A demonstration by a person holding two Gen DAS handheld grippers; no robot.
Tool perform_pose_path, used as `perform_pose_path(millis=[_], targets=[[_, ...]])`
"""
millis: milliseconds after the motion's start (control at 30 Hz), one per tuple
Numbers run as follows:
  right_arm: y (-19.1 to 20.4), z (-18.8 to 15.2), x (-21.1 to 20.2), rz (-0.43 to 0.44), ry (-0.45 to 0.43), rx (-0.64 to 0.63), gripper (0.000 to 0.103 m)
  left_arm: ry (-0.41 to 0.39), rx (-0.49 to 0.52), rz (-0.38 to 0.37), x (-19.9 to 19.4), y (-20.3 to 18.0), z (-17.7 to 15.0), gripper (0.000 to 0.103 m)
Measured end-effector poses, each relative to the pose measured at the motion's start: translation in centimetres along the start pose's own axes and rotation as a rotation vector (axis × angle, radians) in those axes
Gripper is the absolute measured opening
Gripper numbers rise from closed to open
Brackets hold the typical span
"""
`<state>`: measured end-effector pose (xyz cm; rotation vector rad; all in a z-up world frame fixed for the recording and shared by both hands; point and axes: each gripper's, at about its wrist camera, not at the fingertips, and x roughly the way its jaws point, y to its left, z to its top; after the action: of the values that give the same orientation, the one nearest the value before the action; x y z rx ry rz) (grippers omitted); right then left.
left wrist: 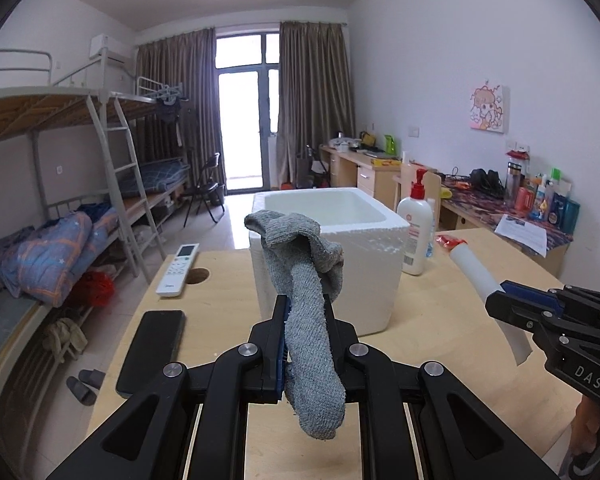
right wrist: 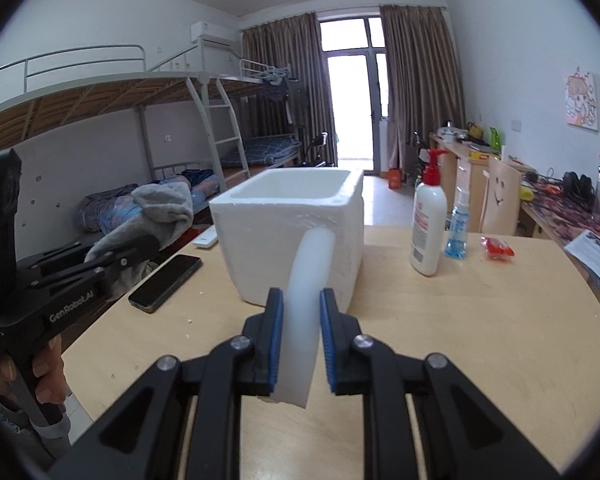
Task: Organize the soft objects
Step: 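Lift and carry the sock and tube toward the foam box with both tools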
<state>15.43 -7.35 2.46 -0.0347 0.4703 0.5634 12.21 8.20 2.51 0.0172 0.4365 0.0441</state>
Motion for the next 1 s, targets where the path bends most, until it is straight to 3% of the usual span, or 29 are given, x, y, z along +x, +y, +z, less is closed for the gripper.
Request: perform_pose_path(millis=[1000], targets=[[0.5, 6.5, 4.2, 0.026, 0.014, -0.029, 0.022, -0.037, -0.005, -0.012, 4.1, 1.7, 5.9, 0.014]])
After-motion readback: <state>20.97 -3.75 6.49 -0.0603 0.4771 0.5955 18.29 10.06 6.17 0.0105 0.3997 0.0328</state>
